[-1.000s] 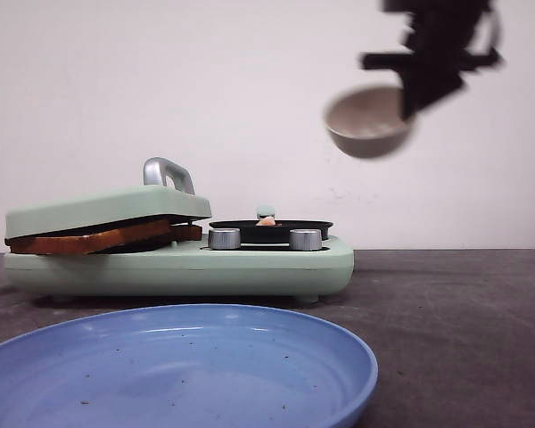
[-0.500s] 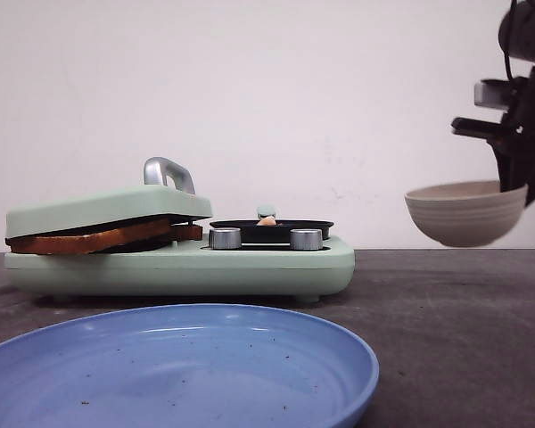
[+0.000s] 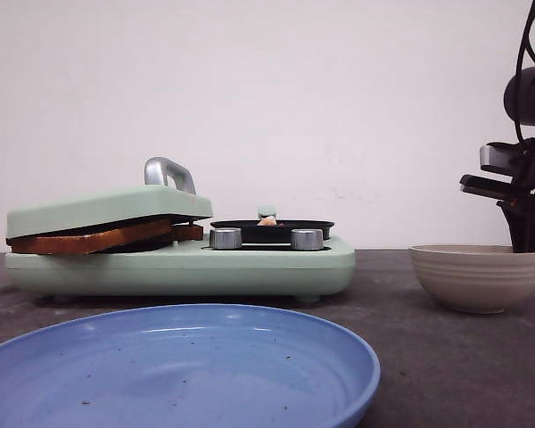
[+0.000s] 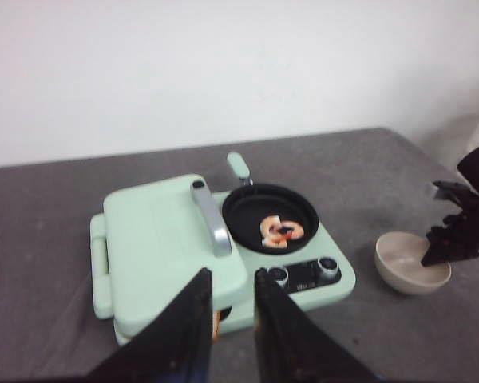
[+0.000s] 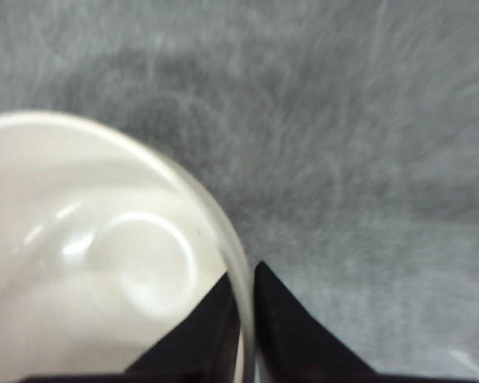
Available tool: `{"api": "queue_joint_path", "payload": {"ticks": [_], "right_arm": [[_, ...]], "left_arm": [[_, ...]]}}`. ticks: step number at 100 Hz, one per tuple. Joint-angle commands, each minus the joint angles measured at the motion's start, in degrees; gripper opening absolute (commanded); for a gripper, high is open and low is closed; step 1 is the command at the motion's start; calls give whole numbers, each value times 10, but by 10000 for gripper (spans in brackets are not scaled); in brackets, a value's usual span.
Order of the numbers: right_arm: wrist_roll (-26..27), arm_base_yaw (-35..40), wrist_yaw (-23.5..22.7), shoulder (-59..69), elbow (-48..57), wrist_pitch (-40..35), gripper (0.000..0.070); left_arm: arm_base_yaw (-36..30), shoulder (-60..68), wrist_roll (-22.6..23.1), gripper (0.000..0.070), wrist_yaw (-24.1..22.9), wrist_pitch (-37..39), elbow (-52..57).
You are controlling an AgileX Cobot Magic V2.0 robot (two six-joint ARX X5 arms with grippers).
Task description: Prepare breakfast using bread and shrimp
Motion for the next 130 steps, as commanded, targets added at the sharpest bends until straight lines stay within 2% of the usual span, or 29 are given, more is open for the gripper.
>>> {"api": "queue_joint_path", "payload": {"ticks": [1, 46, 50, 59, 65, 71, 77, 108, 111, 114, 120, 121, 130], "right_arm": [[-4, 3, -8, 20, 0, 0, 3], [-7, 3, -10, 60, -1, -29, 19], [-8, 2, -10, 60, -1, -27, 71], [-9, -1, -10, 60, 0, -24, 273], [-10, -3, -10, 60, 1, -25, 372], [-14, -5, -10, 59, 3, -25, 433], [-25, -10, -10, 52, 7, -25, 453], [-40, -31, -8, -75, 11, 9, 438], [-40, -30, -8, -91, 7, 17, 388], [-40, -29, -8, -106, 0, 26, 293], [-40, -22, -8, -143, -23, 50, 16], [-40, -20, -8, -149, -29, 56, 0], [-41, -7, 2, -222, -103, 131, 6]], "left_arm": [[-2, 2, 1, 0, -1, -4, 7], [-13, 0, -1, 0, 6, -35, 7], [-16, 0, -1, 0, 6, -34, 7], [-20, 0, -2, 0, 6, -32, 7], [-21, 0, -2, 0, 6, -33, 7], [-21, 0, -2, 0, 6, -32, 7], [-21, 0, -1, 0, 6, -32, 7], [-21, 0, -3, 0, 5, -33, 7], [-21, 0, -3, 0, 5, -32, 7], [-21, 0, -3, 0, 4, -32, 7], [-21, 0, -3, 0, -1, -32, 7], [-21, 0, -3, 0, -2, -32, 7], [-21, 0, -4, 0, -15, -30, 7]]}}
